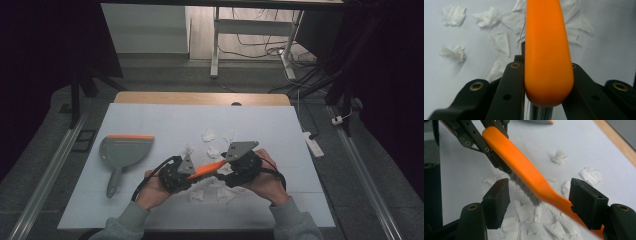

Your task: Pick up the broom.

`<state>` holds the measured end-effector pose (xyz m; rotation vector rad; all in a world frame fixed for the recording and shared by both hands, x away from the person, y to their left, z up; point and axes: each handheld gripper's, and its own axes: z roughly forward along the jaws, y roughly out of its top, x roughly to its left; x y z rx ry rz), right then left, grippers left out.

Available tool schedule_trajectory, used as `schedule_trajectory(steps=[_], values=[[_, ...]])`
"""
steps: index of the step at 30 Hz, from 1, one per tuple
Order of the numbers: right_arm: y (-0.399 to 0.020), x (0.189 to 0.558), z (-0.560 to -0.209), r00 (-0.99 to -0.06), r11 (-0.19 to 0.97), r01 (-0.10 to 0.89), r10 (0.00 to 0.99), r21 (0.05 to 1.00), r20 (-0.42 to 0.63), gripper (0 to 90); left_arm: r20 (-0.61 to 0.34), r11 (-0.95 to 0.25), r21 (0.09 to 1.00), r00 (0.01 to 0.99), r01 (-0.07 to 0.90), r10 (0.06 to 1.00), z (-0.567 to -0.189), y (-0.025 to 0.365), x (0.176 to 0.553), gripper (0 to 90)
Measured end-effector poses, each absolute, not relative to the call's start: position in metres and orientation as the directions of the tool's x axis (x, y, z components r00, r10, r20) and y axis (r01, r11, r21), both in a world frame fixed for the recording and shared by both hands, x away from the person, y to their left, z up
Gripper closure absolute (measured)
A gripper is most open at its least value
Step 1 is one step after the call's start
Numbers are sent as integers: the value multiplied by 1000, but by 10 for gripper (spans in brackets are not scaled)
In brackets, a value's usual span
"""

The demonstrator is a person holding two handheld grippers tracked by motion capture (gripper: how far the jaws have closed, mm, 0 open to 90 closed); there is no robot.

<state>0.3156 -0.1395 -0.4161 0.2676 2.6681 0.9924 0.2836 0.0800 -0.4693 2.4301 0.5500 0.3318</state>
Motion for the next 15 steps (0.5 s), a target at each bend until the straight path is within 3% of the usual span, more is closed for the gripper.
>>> schedule_trajectory(steps=[8, 15], values=[[-129, 318, -430, -960, 822, 76, 213, 565, -180, 374, 128, -749, 611, 901, 257, 415, -466, 71, 276, 797], [-125, 317, -438, -967, 858, 44, 166, 512, -194, 537, 141, -759, 610, 912, 227, 386, -464, 67, 273, 797]])
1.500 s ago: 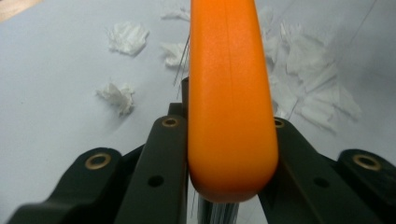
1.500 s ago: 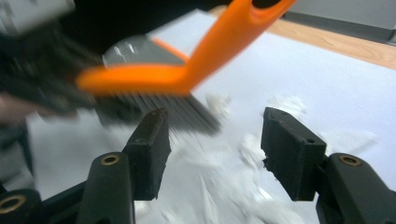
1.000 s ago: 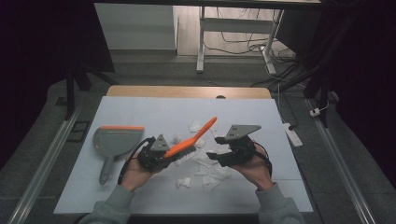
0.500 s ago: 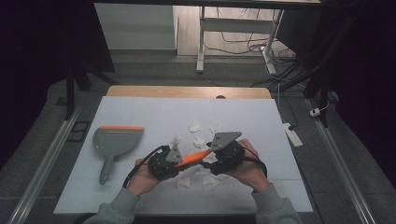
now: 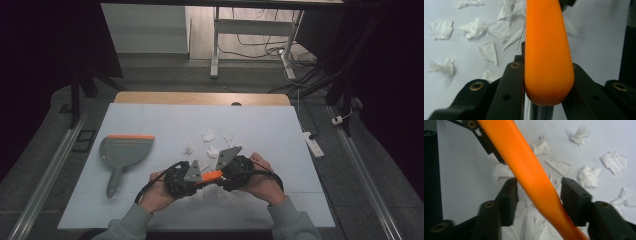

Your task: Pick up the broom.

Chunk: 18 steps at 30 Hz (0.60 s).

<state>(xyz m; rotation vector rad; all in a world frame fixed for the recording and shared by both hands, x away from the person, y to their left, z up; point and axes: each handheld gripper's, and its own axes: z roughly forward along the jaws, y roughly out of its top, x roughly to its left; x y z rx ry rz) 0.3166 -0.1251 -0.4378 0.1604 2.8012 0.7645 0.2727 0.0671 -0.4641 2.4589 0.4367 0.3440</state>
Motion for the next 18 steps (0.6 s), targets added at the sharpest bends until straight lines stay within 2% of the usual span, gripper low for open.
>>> schedule_trajectory(steps=[9, 12, 18], values=[[-127, 312, -436, -974, 872, -16, 98, 490, -205, 624, 114, -732, 647, 923, 211, 368, -465, 75, 276, 758], [-126, 311, -435, -974, 874, -14, 99, 486, -206, 653, 133, -718, 662, 908, 217, 397, -463, 79, 277, 716], [-131, 315, -432, -975, 840, 36, 149, 541, -168, 668, 141, -669, 705, 878, 236, 458, -457, 89, 276, 582]])
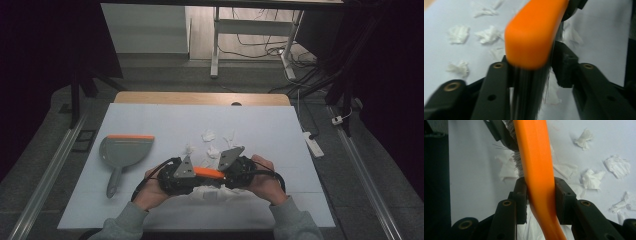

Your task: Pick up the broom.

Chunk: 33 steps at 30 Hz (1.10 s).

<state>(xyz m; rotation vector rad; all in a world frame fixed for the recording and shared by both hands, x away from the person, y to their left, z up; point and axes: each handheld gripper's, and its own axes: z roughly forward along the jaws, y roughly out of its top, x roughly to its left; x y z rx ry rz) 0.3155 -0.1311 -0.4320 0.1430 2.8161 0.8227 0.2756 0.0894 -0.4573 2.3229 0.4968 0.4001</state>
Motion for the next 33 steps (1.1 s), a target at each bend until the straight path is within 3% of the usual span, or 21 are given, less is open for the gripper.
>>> schedule_trajectory(steps=[7, 17, 23, 33], values=[[-142, 322, -428, -962, 799, 98, 228, 593, -148, 672, 148, -603, 750, 821, 270, 552, -453, 111, 270, 423], [-162, 331, -420, -926, 753, 163, 340, 637, -164, 673, 135, -544, 730, 694, 413, 707, -469, 168, 257, 339], [-177, 338, -415, -892, 711, 216, 423, 669, -162, 675, 93, -477, 733, 623, 485, 777, -478, 195, 258, 317], [-199, 352, -418, -836, 661, 315, 533, 681, -132, 677, 36, -425, 724, 586, 543, 810, -495, 220, 253, 316]])
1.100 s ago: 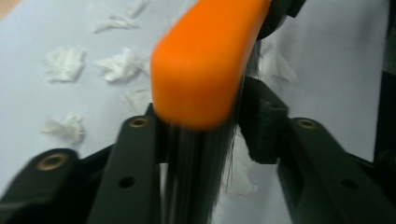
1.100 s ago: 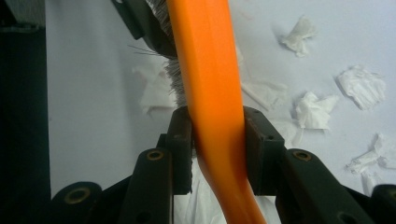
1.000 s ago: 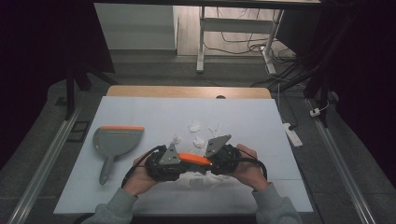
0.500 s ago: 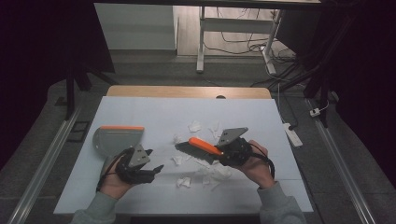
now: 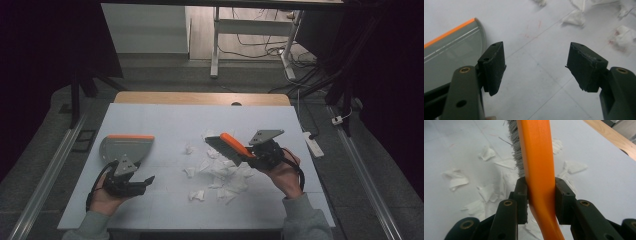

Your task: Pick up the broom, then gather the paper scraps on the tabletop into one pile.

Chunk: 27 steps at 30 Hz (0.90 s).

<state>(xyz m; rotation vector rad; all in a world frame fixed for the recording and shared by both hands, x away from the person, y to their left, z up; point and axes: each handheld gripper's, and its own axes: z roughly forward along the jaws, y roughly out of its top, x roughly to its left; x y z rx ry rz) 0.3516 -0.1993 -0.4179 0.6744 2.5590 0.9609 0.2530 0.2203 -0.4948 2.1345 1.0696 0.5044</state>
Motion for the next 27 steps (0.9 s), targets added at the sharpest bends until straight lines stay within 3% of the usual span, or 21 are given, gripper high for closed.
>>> schedule_trajectory(steps=[27], values=[[-234, 371, -420, -715, 621, 428, 677, 657, -174, 678, 10, -402, 730, 579, 553, 815, -501, 221, 255, 295]])
